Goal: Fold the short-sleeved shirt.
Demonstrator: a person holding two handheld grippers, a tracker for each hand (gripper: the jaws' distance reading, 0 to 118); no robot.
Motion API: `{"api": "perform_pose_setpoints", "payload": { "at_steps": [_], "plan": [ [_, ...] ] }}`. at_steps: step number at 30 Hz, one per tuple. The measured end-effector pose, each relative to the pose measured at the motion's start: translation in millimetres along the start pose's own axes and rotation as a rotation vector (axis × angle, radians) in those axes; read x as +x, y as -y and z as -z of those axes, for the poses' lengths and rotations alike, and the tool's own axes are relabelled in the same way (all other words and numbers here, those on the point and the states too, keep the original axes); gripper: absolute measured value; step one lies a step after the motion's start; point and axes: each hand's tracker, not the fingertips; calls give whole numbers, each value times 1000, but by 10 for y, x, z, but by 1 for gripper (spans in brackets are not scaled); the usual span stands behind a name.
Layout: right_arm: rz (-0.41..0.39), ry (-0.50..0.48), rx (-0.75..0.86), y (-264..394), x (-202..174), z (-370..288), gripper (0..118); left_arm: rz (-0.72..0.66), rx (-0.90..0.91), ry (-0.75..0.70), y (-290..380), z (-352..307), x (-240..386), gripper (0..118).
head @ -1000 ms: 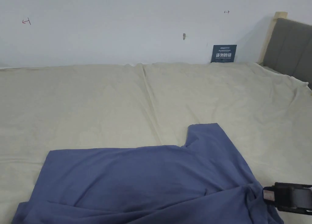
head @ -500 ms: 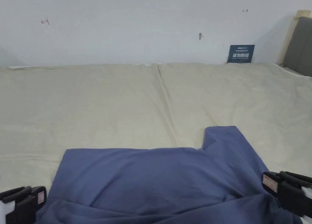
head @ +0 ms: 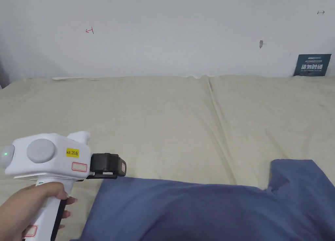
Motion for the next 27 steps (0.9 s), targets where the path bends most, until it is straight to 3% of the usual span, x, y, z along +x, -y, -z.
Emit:
{"api": "perform_pose_setpoints", "payload": {
  "at_steps": [6, 9, 13, 14, 15, 17, 19, 20, 21, 23, 27],
  "plan": [
    [-6, 20, -30, 16, 176, 92, 0, 39, -88, -162, -132, 583, -175, 116],
    [0, 21, -46, 58, 191, 105, 0, 82, -112, -157, -157, 736, -188, 116],
    [3, 26, -63, 113, 193, 131, 0, 205, -122, -219, 26, 681, 126, 115],
    [7, 23, -70, 125, 191, 140, 0, 237, -129, -229, -116, 902, -149, 111],
    [11, 20, -74, 80, 137, 216, 0, 272, -134, -200, -118, 943, -138, 99],
    [15, 16, -81, 76, 94, 257, 0, 327, -100, -242, -30, 842, 77, 87],
    [12, 13, -86, 80, 66, 284, 0, 338, -110, -176, 138, 716, 384, 47],
    [8, 10, -86, 81, 52, 292, 0, 360, -101, -179, 181, 691, 465, 16],
    [2, 7, -85, 82, 39, 286, 0, 369, -106, -155, 182, 670, 551, 2],
    [-7, 11, -69, 59, 16, 277, 0, 429, -102, -210, 191, 643, 659, 2],
    [51, 16, 20, -197, 186, 242, 0, 382, -100, -196, 117, 629, 510, 2]
  ]
}}
